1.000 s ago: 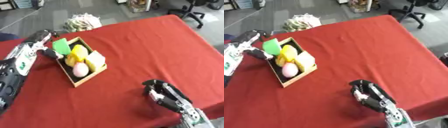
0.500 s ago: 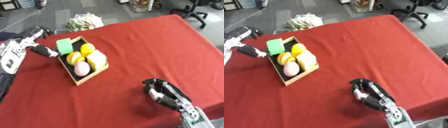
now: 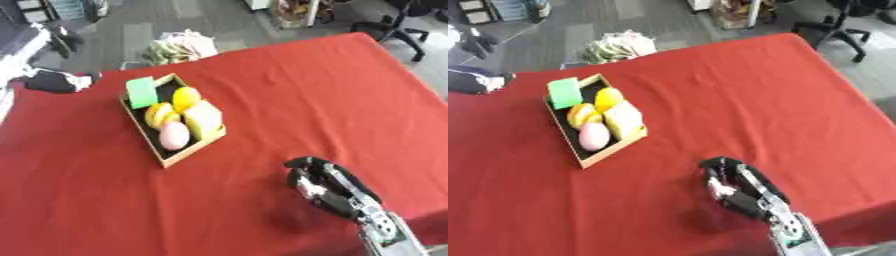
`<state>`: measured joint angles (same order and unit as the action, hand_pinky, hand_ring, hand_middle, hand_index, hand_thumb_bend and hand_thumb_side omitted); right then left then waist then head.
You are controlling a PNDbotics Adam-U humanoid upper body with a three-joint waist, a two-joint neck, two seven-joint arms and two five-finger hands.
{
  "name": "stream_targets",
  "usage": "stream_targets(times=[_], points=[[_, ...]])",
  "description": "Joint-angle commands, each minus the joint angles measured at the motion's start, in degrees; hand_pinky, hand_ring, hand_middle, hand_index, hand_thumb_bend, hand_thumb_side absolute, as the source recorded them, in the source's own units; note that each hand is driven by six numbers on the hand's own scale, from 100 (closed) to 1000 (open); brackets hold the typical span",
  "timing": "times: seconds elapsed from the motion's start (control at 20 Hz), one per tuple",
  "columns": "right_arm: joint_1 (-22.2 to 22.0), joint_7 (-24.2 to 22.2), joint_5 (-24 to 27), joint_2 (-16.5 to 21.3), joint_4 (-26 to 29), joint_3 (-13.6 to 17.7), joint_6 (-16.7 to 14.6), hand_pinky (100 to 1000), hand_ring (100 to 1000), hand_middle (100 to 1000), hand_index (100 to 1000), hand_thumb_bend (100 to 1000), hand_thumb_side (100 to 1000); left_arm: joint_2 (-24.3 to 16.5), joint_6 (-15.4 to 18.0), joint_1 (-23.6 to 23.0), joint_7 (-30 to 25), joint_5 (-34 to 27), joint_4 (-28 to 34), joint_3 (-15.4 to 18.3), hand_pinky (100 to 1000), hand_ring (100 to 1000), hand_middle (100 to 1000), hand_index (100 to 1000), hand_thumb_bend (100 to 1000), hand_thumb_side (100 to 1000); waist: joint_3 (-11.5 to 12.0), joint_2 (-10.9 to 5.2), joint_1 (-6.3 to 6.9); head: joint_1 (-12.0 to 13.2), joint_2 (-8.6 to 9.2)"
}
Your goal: Pick up objects on the table and place them in the box.
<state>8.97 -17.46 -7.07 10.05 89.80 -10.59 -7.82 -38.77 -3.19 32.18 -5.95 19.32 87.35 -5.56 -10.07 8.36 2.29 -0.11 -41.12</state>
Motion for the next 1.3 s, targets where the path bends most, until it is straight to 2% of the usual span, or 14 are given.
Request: stream_targets(times=[0.05, 0.2, 0.35, 0.65, 1.0, 1.3], points=[[0.1, 1.0, 0.4, 1.2, 0.7, 0.5, -0.3, 720, 576, 545, 743, 100, 449, -1.8, -1.7, -5.2, 6.8, -7.8, 11.8, 3.5, 783, 621, 610, 762, 374, 223, 0.9, -1.68, 0.48, 0.2, -0.84], [-0.1, 1.9, 1.1, 1.3, 0.8, 0.9, -0.6, 718, 572, 541, 741, 100, 444, 0.9, -2.1, -12.1, 12.2, -12.4, 19.5, 5.0, 776, 612, 600, 756, 354, 227, 2.5, -1.84, 0.30, 0.5, -1.60], [-0.3, 2.7, 1.9, 1.1, 1.0, 1.2, -0.9, 717, 569, 539, 740, 100, 438, 5.5, -1.7, -17.7, 15.1, -14.1, 23.6, 5.5, 770, 605, 591, 751, 345, 246, 4.0, -1.95, 0.00, 0.9, -2.20], [0.1, 3.5, 3.3, 0.5, 2.5, 2.1, -1.8, 718, 569, 540, 741, 100, 385, 15.8, -0.4, -25.9, 16.9, -14.0, 24.1, 4.9, 762, 594, 579, 747, 338, 298, 5.9, -2.81, -0.75, 1.8, -2.95], [1.1, 3.8, 5.6, -1.6, 5.6, 3.4, -2.9, 717, 569, 540, 741, 100, 423, 24.8, 2.5, -29.2, 18.5, -13.7, 19.7, 2.6, 748, 570, 556, 737, 312, 312, 6.6, -3.25, -1.08, 2.4, -2.99], [0.7, 3.5, 6.9, -1.7, 6.4, 3.3, -3.0, 717, 568, 540, 741, 100, 422, 28.3, 4.9, -29.9, 18.5, -12.8, 15.5, 0.5, 743, 563, 550, 736, 310, 332, 6.7, -3.06, -1.27, 2.8, -2.99]])
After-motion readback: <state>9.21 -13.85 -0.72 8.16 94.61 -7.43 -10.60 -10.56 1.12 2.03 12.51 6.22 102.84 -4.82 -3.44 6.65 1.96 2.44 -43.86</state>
